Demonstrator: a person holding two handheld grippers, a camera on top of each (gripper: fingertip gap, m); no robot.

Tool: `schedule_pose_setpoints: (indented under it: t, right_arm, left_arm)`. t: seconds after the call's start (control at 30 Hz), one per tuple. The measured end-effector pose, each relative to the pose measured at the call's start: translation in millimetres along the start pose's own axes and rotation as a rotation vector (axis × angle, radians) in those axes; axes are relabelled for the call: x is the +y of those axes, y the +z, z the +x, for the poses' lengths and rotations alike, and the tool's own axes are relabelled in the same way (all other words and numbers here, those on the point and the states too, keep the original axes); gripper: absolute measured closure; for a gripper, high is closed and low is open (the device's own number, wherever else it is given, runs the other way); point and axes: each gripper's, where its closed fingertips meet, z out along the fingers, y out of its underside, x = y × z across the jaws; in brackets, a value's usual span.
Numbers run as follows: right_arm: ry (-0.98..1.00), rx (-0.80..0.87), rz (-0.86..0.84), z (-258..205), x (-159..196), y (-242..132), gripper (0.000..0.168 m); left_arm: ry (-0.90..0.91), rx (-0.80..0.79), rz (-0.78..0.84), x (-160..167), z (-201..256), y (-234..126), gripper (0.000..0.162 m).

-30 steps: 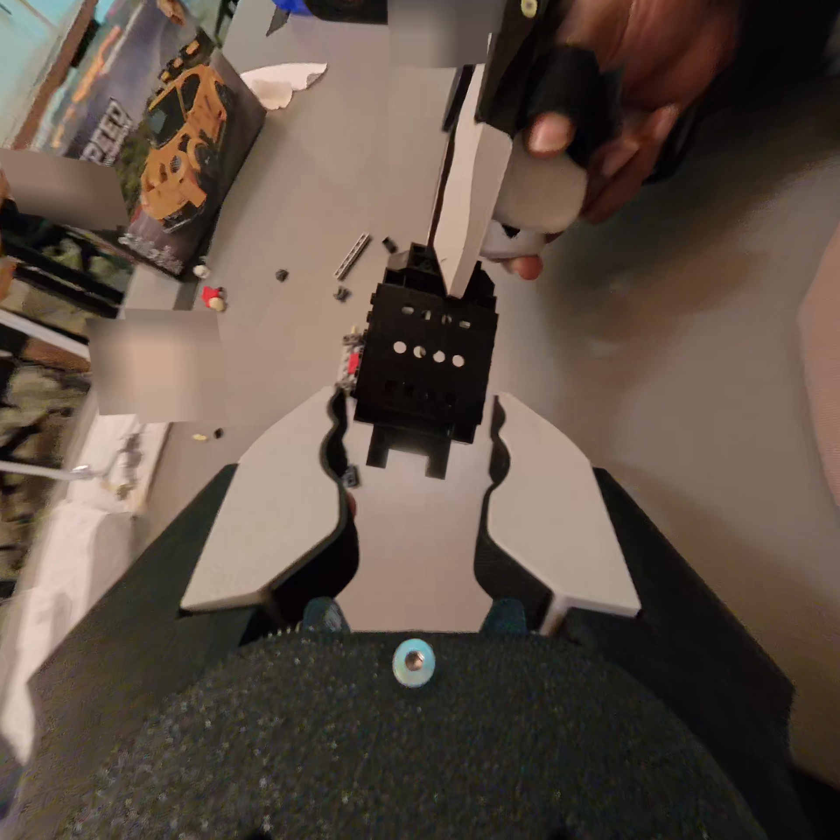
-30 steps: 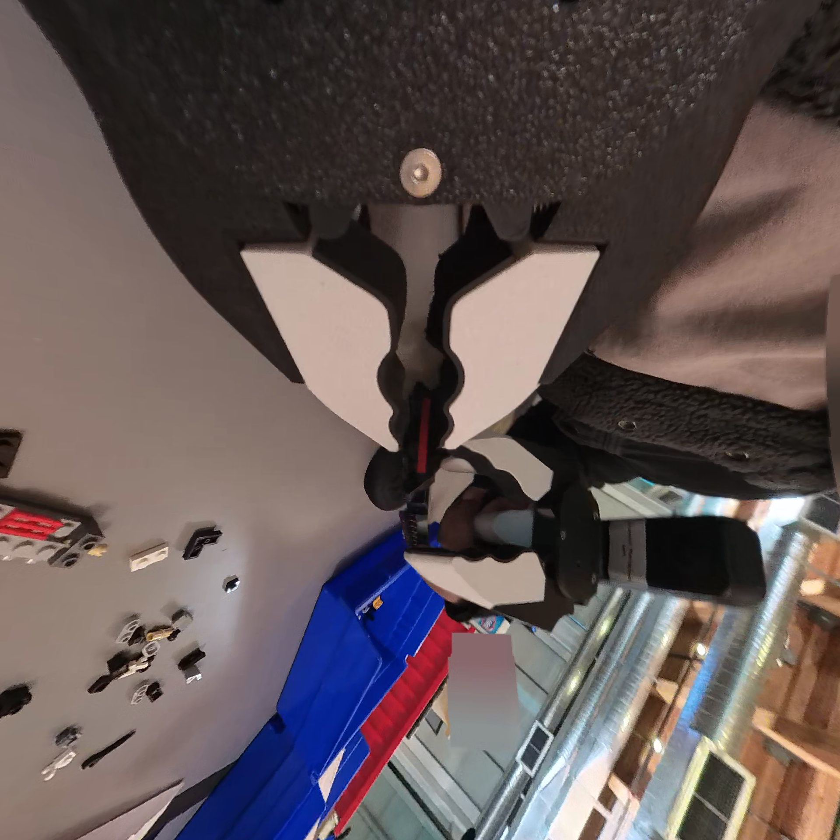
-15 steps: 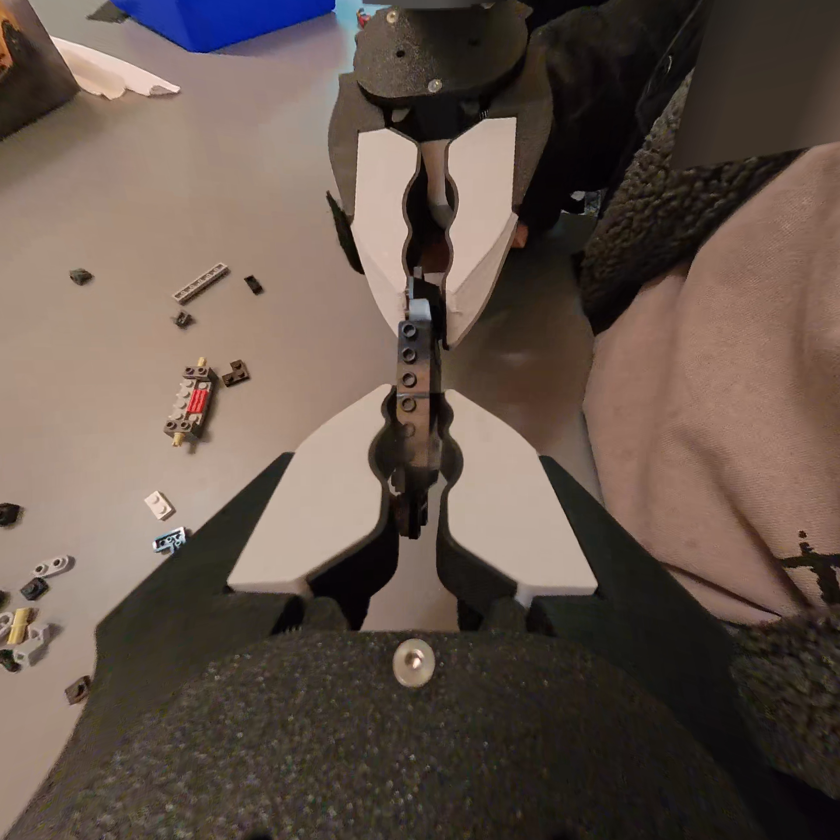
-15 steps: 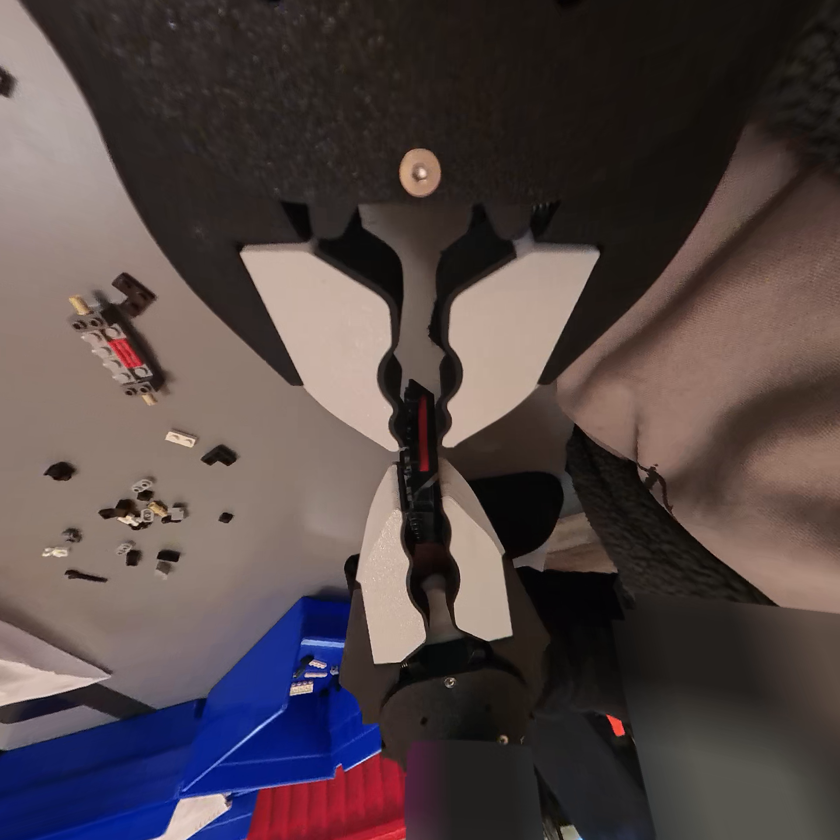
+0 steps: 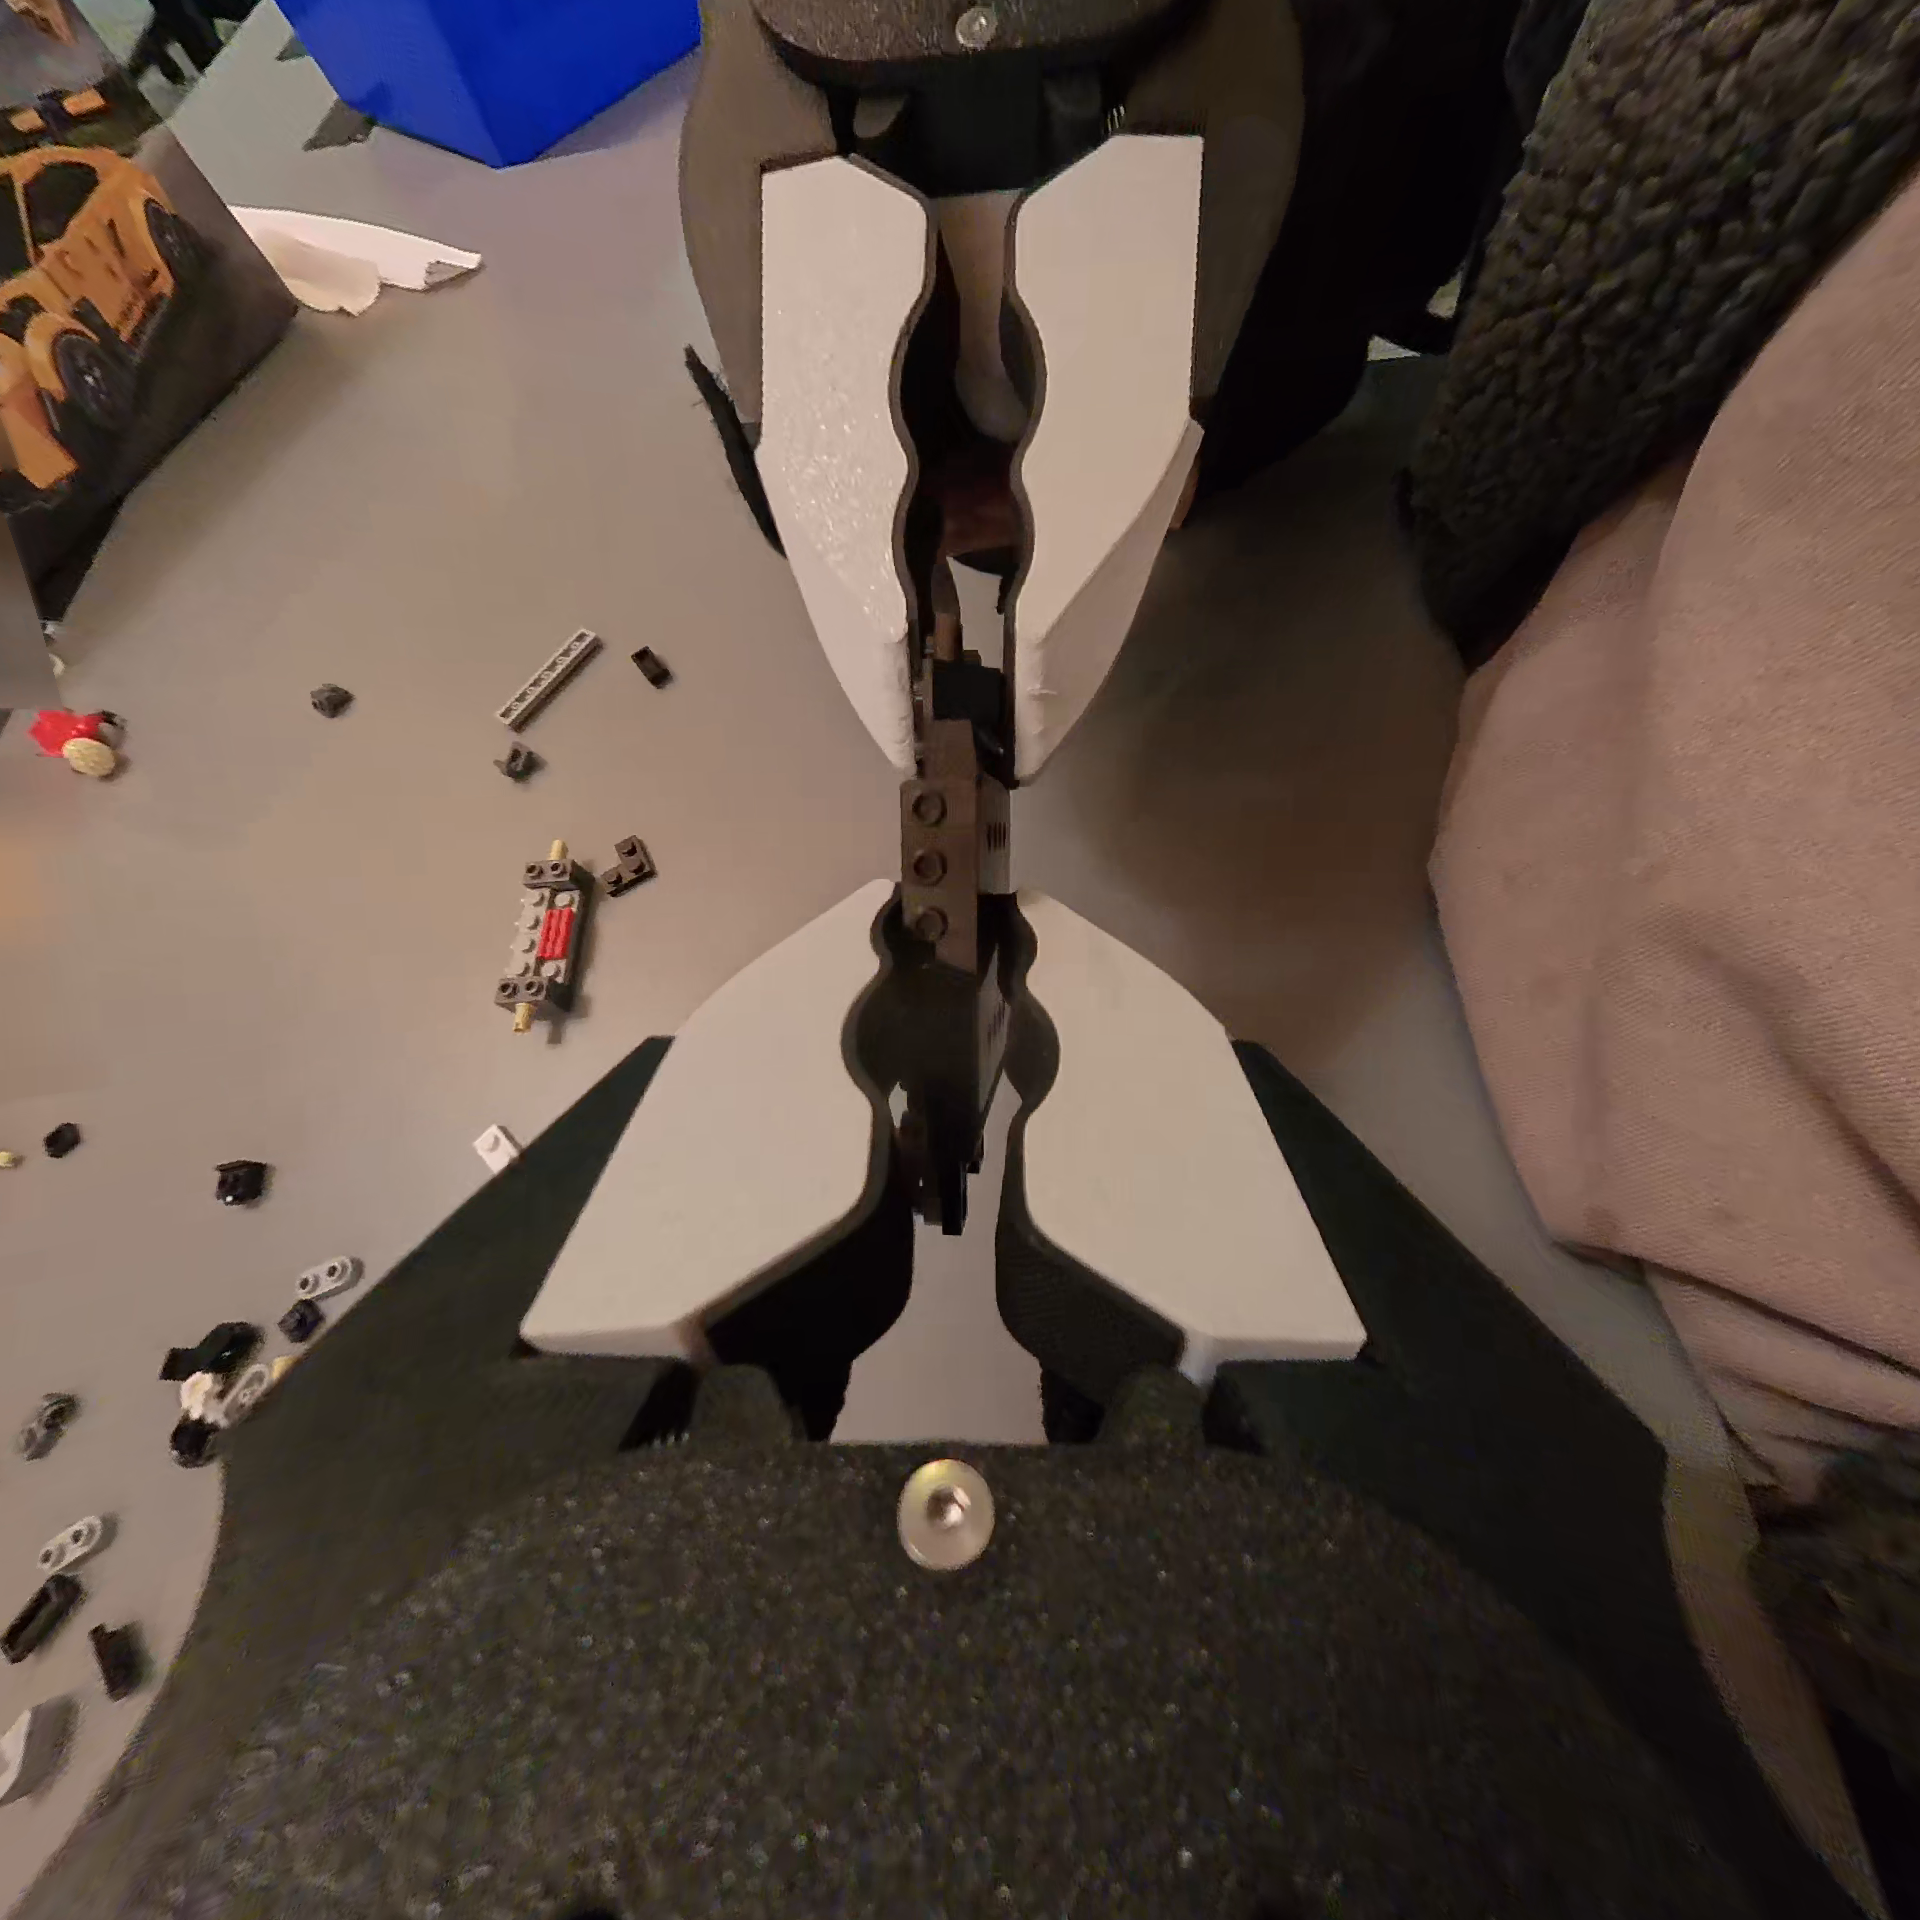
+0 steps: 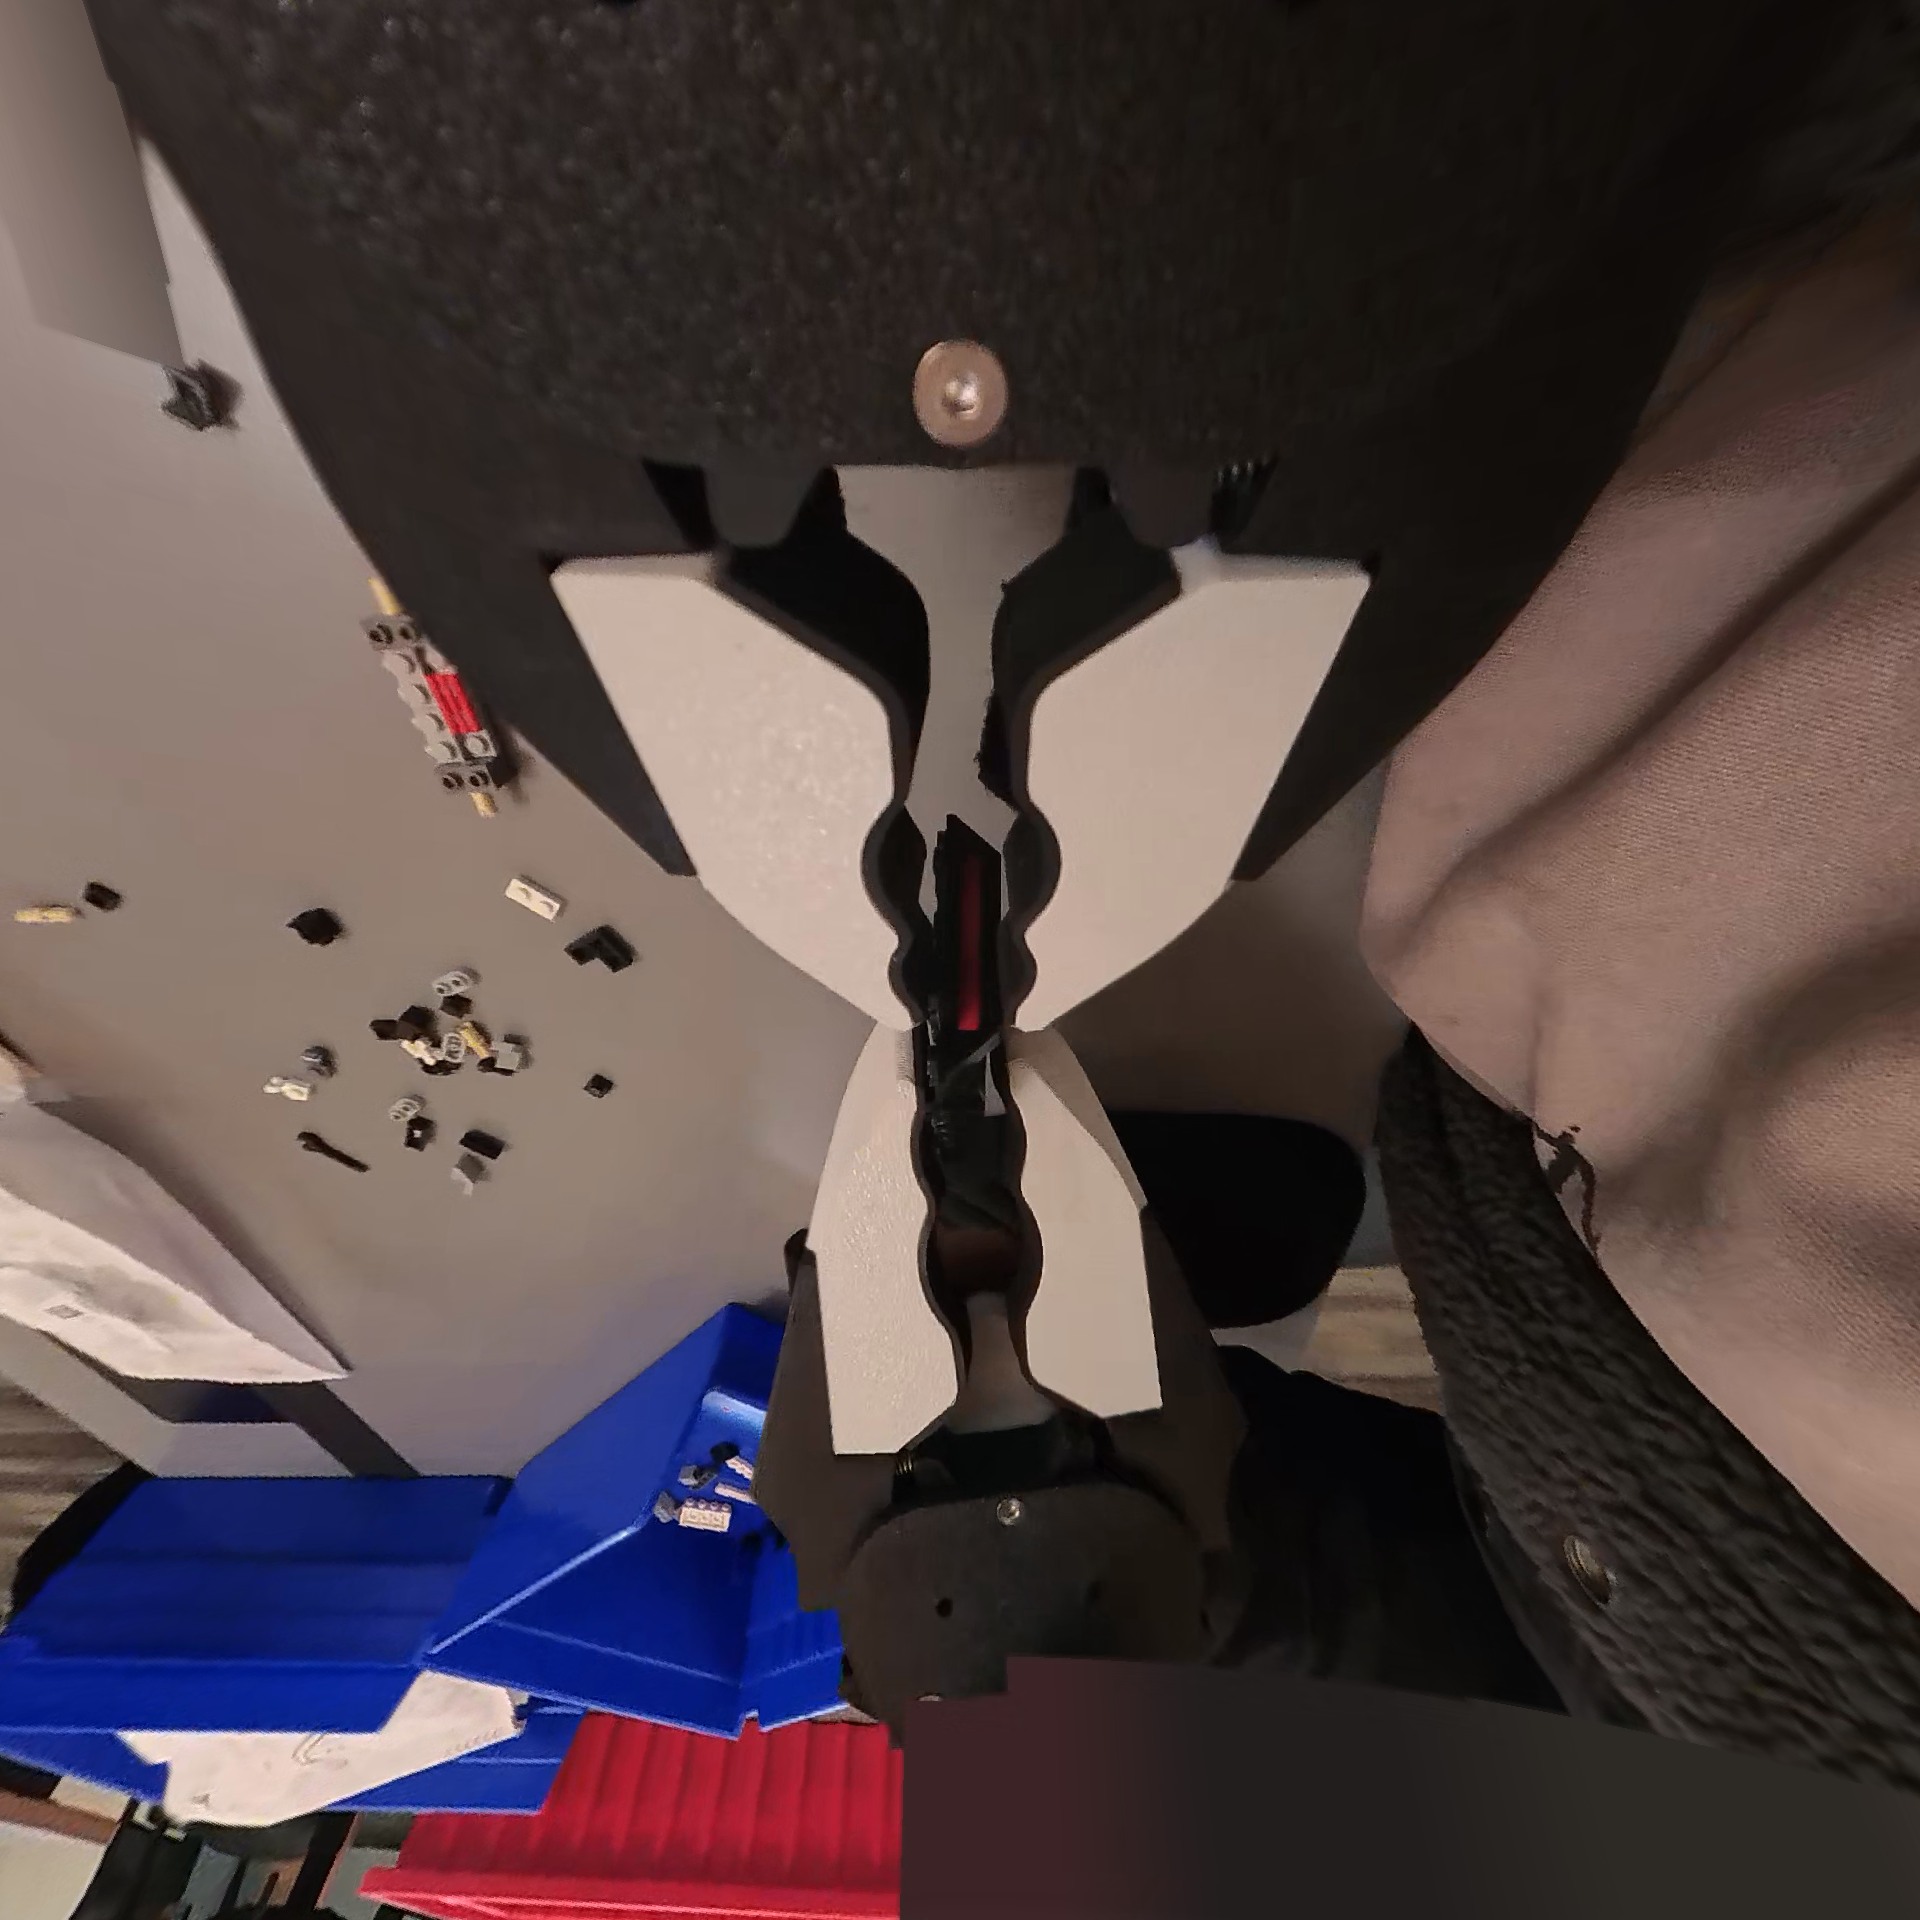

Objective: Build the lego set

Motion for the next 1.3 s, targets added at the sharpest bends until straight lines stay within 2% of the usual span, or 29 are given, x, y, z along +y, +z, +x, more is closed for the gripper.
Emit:
schedule_pose_setpoints:
  t: [0.2,0.27,0.3,0.33,0.37,0.6,0.73,0.8,1.0,1.13,1.23,1.3]
  right_arm:
    - [-0.061,0.053,-0.044,3,1,0,0.156]
    - [-0.098,0.052,-0.105,2,9,-3,0.14]
    - [-0.101,0.042,-0.117,1,12,-5,0.138]
    - [-0.099,0.043,-0.119,1,14,-6,0.142]
    - [-0.11,0.064,-0.109,3,13,-6,0.156]
    - [-0.183,0.041,-0.159,0,17,-5,0.157]
    - [-0.217,-0.005,-0.254,-1,27,-6,0.157]
    - [-0.222,-0.009,-0.284,-1,30,-4,0.157]
    - [-0.172,0.031,-0.264,6,32,-4,0.156]
    - [-0.052,0.124,-0.227,38,37,-28,0.15]
    - [0.011,0.242,-0.255,82,56,-54,0.15]
    - [0.025,0.265,-0.311,105,70,-57,0.15]
  left_arm:
    - [0.073,-0.091,0.076,0,-6,0,0.148]
    - [0.089,-0.117,0.112,-3,-7,-2,0.148]
    - [0.089,-0.121,0.135,-5,-7,-3,0.148]
    - [0.086,-0.121,0.155,-7,-6,-4,0.147]
    - [0.087,-0.118,0.162,-8,-5,-4,0.147]
    - [0.068,-0.102,0.15,-4,-2,-1,0.148]
    - [0.057,-0.105,0.128,0,-1,0,0.14]
    - [0.065,-0.096,0.093,4,3,4,0.15]
    - [0.026,-0.12,0.08,10,-3,8,0.151]
    - [-0.053,-0.162,0.082,18,-20,9,0.15]
    - [-0.139,-0.203,0.095,26,-37,7,0.151]
    - [-0.196,-0.227,0.096,33,-46,6,0.151]
